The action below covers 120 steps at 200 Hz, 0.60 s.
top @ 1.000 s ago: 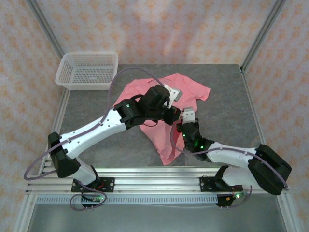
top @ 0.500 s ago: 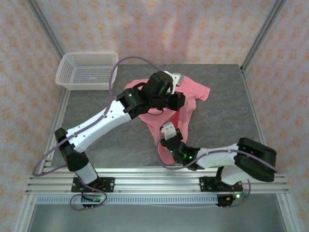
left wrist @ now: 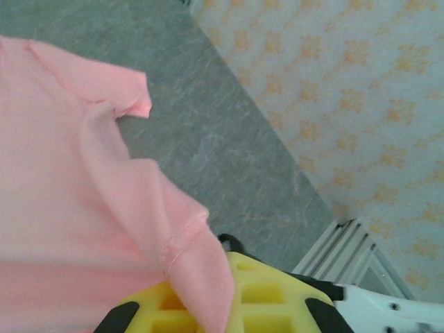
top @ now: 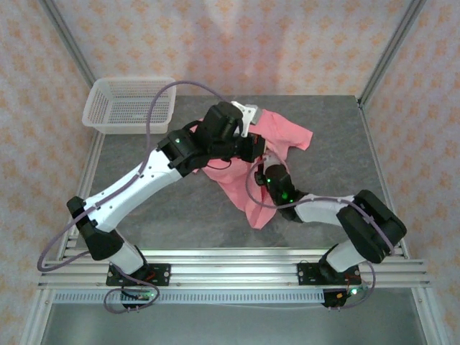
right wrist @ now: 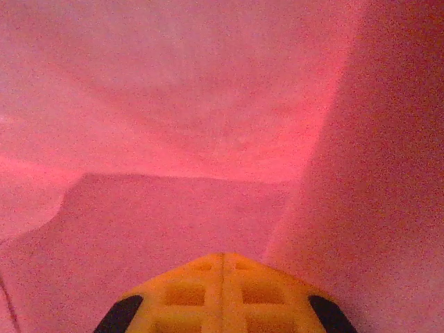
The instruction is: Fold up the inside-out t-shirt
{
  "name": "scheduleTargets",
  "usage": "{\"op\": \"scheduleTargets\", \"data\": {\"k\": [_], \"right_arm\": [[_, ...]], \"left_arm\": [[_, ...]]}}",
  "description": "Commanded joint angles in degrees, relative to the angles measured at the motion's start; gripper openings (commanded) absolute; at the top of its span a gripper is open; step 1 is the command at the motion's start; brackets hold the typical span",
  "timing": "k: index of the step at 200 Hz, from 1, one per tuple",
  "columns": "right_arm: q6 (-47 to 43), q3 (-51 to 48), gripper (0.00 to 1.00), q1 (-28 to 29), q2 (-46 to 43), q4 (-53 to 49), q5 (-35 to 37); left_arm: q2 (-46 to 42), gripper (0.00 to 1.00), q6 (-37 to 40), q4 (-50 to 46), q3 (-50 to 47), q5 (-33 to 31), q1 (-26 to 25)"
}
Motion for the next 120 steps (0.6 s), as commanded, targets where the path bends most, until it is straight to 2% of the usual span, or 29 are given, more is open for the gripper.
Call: {"op": "scheduleTargets", "data": {"k": [1, 11, 28, 63, 88, 103, 120], "right_arm": [[3.1, 3.7, 0.00, 0.0, 3.8, -2.1, -13.9], [5.1, 4.1, 0.00, 0.4, 5.4, -2.1, -16.1], [7.0, 3.8, 0.00, 1.8, 7.3, -1.9, -14.7], [9.0, 8.6, 0.00, 2.3, 4.6, -8.0, -16.2], [16.7, 11.5, 0.00, -2.5, 2.7, -7.7, -15.7], [20.7, 13.9, 0.00, -6.4, 4.5, -8.2, -18.8], [20.8, 18.6, 0.00, -8.7, 9.0, -12.5, -24.4]], "left_arm": [[2.3, 0.00, 4.8, -3.4, 9.9, 3.9, -0.2], [4.3, 0.00, 6.7, -7.0, 14.4, 3.5, -0.1], [7.1, 0.00, 8.1, -10.3, 20.1, 4.2, 0.0], [8.8, 0.00, 7.6, -9.0, 21.0, 8.1, 0.0], [9.2, 0.00, 8.4, -10.1, 21.0, 8.2, 0.0], [8.9, 0.00, 8.2, -8.8, 21.4, 9.5, 0.0], [8.8, 0.00, 7.5, -7.4, 23.4, 10.9, 0.0]]}}
